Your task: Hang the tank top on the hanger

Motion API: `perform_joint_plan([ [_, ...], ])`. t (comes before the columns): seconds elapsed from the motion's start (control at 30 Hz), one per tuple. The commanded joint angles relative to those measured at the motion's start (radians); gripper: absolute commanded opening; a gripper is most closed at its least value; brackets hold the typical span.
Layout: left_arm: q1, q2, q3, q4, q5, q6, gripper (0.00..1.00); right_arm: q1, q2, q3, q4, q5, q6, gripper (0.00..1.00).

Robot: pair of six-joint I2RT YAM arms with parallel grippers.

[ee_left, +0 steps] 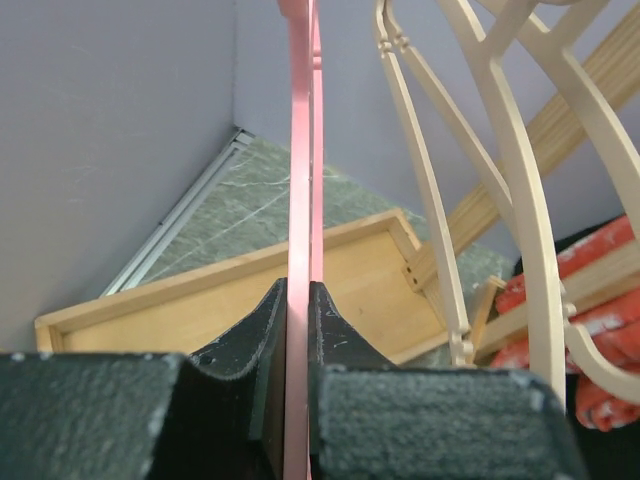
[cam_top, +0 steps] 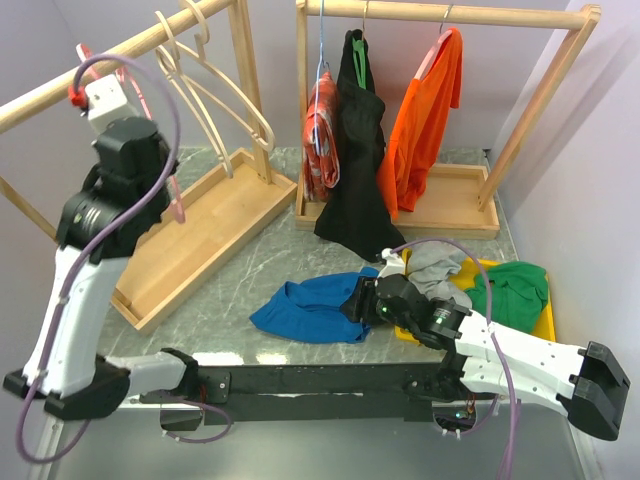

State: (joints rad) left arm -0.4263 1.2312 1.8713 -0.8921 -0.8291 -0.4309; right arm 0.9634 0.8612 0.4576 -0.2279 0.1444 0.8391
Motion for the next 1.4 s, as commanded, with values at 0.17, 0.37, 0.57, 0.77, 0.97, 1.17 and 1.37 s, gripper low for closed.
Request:
perform_joint_plan([
  [0.17,0.000,-0.206,-0.171,0.070,0.160,-0.008,0.01,-0.002,0.002,0.042,0.024,0.003,-0.015,0.61],
  [0.37,0.000,-0.302,-0.265,0.045,0.206,-0.045,0.01,-0.002,0.007,0.053,0.013,0.004,-0.014,0.61],
  [0.57,0.000,-0.380,-0.402,0.015,0.248,-0.109,0.01,0.000,-0.008,0.059,-0.005,0.015,-0.021,0.61],
  [0.77,0.000,-0.482,-0.616,0.035,0.344,-0.152,0.01,-0.002,-0.042,0.064,-0.031,0.024,-0.029,0.61],
  [0.97,0.000,-0.571,-0.759,0.059,0.508,-0.106,0.01,-0.003,-0.093,0.070,-0.076,0.050,-0.035,0.61],
  [1.17,0.000,-0.633,-0.851,0.039,0.666,-0.031,0.01,0.000,-0.182,0.072,-0.145,0.086,-0.020,0.61],
  [1.37,0.000,-0.690,-0.848,0.007,0.866,0.040,0.01,0.000,-0.238,0.073,-0.179,0.096,-0.005,0.61],
])
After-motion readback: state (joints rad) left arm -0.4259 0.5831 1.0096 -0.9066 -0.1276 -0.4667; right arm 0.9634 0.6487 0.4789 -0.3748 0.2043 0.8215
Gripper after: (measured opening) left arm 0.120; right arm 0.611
